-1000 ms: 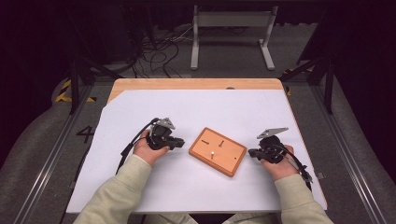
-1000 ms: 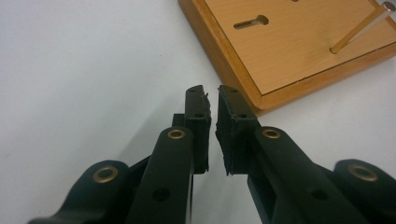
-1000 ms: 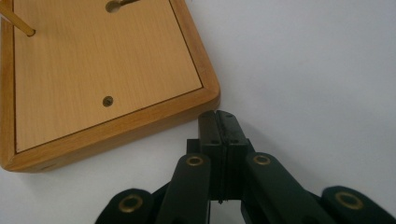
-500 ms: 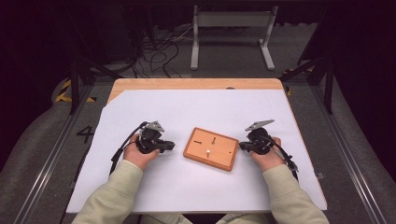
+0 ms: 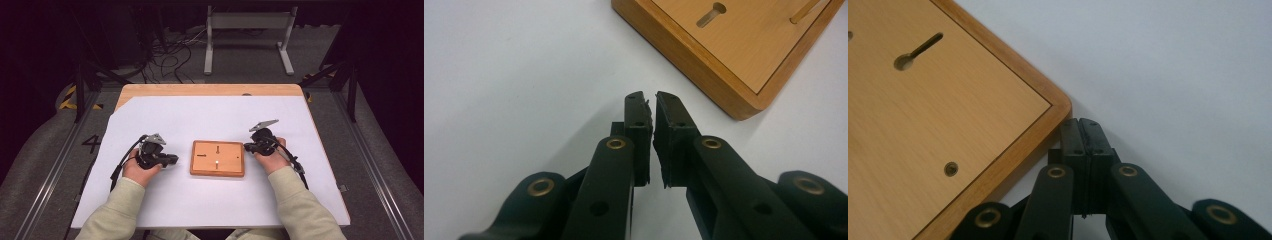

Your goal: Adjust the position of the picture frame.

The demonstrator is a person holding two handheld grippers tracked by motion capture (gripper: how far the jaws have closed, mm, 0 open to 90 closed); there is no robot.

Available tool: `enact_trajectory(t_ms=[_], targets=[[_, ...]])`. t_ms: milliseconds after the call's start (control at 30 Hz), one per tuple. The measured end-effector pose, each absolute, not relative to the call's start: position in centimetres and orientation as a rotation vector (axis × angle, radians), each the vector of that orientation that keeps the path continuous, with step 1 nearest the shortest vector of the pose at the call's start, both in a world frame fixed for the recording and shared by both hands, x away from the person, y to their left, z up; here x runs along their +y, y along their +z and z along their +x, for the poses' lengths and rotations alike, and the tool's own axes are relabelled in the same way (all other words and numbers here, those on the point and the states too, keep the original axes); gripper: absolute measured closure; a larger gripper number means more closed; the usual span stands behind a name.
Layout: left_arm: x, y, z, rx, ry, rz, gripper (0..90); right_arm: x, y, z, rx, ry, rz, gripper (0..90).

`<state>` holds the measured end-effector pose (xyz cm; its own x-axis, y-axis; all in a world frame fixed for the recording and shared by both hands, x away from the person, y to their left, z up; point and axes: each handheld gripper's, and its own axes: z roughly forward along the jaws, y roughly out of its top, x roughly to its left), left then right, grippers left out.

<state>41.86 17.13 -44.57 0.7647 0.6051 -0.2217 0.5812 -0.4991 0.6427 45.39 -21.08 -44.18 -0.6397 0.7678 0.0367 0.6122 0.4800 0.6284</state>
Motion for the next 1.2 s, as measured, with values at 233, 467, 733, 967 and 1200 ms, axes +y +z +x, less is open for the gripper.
enact_trajectory(t_ms=[233,467,733,967,1200], targets=[[17.5,-44.5,41.6,0.89,0.049,2.217,82.9,-20.8,-44.3,45.9,2.479,0.926,1.174,90.0],[17.5,-44.0,41.4,0.879,0.045,2.193,79.3,-21.7,-42.5,44.5,2.461,1.003,1.124,87.5],[17.8,-43.5,40.9,0.866,0.057,2.178,74.4,-22.1,-40.2,42.3,2.446,1.137,1.01,79.4],[17.8,-43.4,41.1,0.863,0.072,2.165,68.2,-21.0,-39.1,40.8,2.475,1.2,0.895,74.6],[17.8,-43.3,41.1,0.874,0.077,2.155,63.1,-20.1,-38.6,40.0,2.509,1.209,0.816,69.5]])
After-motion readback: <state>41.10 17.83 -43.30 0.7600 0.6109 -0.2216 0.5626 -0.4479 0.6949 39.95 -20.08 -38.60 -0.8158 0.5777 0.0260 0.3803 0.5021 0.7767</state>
